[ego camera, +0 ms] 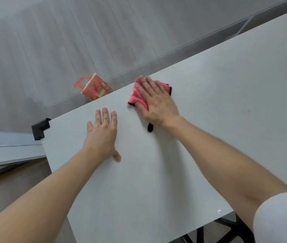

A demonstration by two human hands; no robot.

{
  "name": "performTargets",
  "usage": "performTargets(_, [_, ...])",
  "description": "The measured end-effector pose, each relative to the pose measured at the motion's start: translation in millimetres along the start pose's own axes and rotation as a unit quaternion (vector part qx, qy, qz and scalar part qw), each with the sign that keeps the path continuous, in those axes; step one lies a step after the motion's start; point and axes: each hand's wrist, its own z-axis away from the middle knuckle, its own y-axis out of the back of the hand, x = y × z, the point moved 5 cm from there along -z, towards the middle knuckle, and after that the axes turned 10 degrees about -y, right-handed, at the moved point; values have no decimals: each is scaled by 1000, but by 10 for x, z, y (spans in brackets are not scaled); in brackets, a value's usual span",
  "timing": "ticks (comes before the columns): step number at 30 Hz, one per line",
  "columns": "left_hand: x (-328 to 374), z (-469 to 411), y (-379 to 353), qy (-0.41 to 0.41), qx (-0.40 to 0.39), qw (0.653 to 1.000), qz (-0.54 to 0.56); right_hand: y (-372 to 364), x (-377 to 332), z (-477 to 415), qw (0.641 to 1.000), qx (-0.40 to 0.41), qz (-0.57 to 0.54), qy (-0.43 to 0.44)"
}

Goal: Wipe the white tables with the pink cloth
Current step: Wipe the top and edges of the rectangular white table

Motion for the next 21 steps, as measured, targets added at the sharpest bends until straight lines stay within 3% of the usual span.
performTargets(4, [-13, 14, -14, 2, 9, 1000, 24, 408, 1483, 35, 961, 73, 26, -265])
performTargets(7, [-22, 16, -23, 6, 15, 999, 39, 377, 1328, 61, 922, 117, -9, -370])
performTargets(9, [-24, 12, -35, 7, 16, 999, 45, 123, 558, 54, 945, 126, -37, -301])
performTargets(12, [-42, 20, -58, 11, 22, 998, 53, -247, -679, 233, 996, 32, -24, -74])
performTargets(15, [-47, 20, -50, 12, 30, 998, 50, -136, -426, 511, 1000, 9, -16, 4])
performTargets(18, [-16, 27, -39, 23, 25, 998, 51, 205, 888, 844, 986, 57, 26, -155])
performTargets(21, [120, 53, -37, 20, 45, 999, 19, 573, 2082, 1204, 927, 85, 28, -363])
